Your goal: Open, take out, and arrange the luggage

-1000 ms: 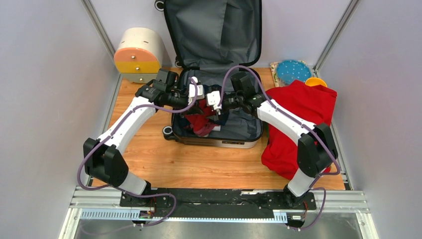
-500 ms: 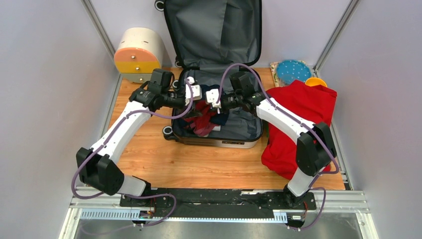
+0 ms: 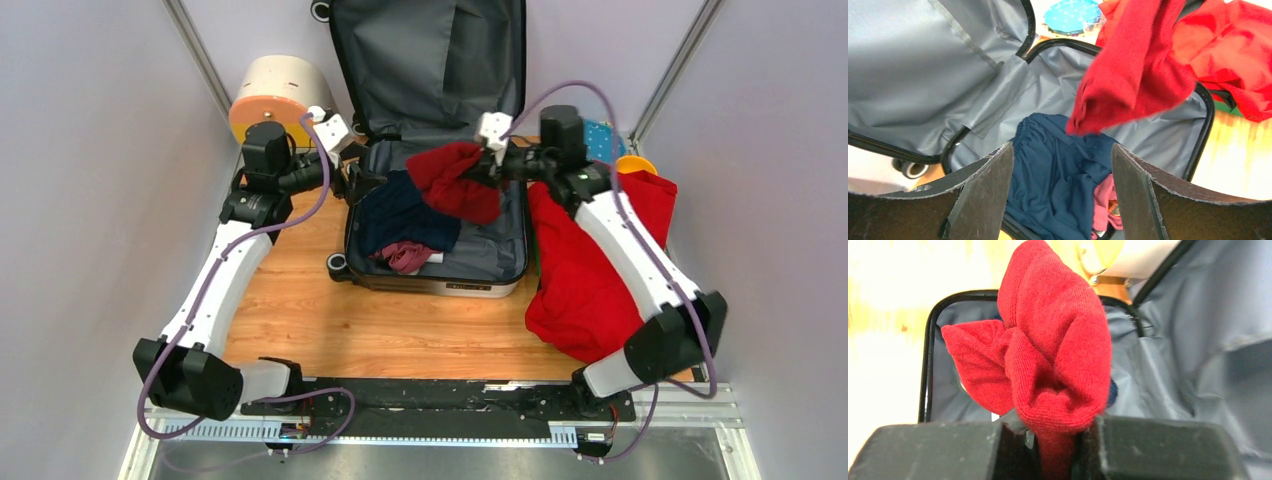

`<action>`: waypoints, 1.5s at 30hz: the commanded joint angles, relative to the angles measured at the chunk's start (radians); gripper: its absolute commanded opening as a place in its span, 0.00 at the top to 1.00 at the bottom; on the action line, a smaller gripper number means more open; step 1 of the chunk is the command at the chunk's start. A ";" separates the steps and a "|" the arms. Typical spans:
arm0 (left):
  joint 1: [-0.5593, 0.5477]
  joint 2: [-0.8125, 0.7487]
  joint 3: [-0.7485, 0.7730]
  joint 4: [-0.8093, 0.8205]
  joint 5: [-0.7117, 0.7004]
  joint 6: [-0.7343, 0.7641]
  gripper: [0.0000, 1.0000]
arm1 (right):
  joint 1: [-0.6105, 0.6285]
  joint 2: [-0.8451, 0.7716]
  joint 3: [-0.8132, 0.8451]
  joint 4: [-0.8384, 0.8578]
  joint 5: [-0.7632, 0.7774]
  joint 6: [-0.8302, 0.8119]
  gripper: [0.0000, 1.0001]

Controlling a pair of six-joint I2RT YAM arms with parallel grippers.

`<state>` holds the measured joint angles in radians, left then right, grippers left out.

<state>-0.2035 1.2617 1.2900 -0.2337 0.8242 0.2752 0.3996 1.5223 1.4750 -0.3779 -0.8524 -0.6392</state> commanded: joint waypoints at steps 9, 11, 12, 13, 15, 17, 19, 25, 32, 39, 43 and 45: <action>-0.004 -0.056 -0.090 0.085 0.062 -0.152 0.20 | -0.300 -0.453 0.168 -0.552 -0.125 -0.068 1.00; -0.005 -0.071 -0.107 0.096 0.084 -0.166 0.20 | -0.340 -0.510 0.150 -0.656 -0.091 -0.115 1.00; -0.005 -0.079 -0.127 0.103 0.090 -0.172 0.20 | -0.350 -0.565 0.134 -0.765 -0.080 -0.164 1.00; -0.005 -0.085 -0.138 0.115 0.095 -0.177 0.20 | -0.360 -0.594 0.116 -0.826 -0.056 -0.204 1.00; -0.005 -0.105 -0.171 0.126 0.107 -0.194 0.19 | -0.363 -0.655 0.061 -0.926 -0.018 -0.228 1.00; -0.007 -0.123 -0.195 0.145 0.119 -0.206 0.19 | -0.363 -0.740 0.028 -0.943 0.033 -0.195 1.00; -0.011 -0.131 -0.222 0.157 0.127 -0.214 0.19 | -0.363 -0.795 0.005 -0.969 0.056 -0.150 1.00; -0.033 -0.140 -0.238 0.165 0.122 -0.208 0.18 | -0.363 -0.826 -0.082 -1.000 0.203 -0.076 1.00; -0.051 -0.119 -0.219 0.146 0.102 -0.194 0.17 | -0.460 -0.706 -0.213 -0.943 0.231 -0.174 1.00; -0.050 -0.119 -0.242 0.105 0.079 -0.172 0.17 | -0.806 -0.319 0.000 -1.053 -0.017 -0.376 1.00; -0.051 -0.099 -0.245 0.096 0.075 -0.183 0.17 | -0.840 -0.099 0.126 -1.101 -0.065 -0.482 0.99; -0.053 -0.079 -0.250 0.079 0.084 -0.188 0.16 | -0.841 0.005 0.169 -1.107 -0.092 -0.508 0.96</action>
<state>-0.2493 1.1545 1.0477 -0.1349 0.9005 0.0875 -0.4366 1.4277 1.5425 -1.3624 -0.8310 -1.0157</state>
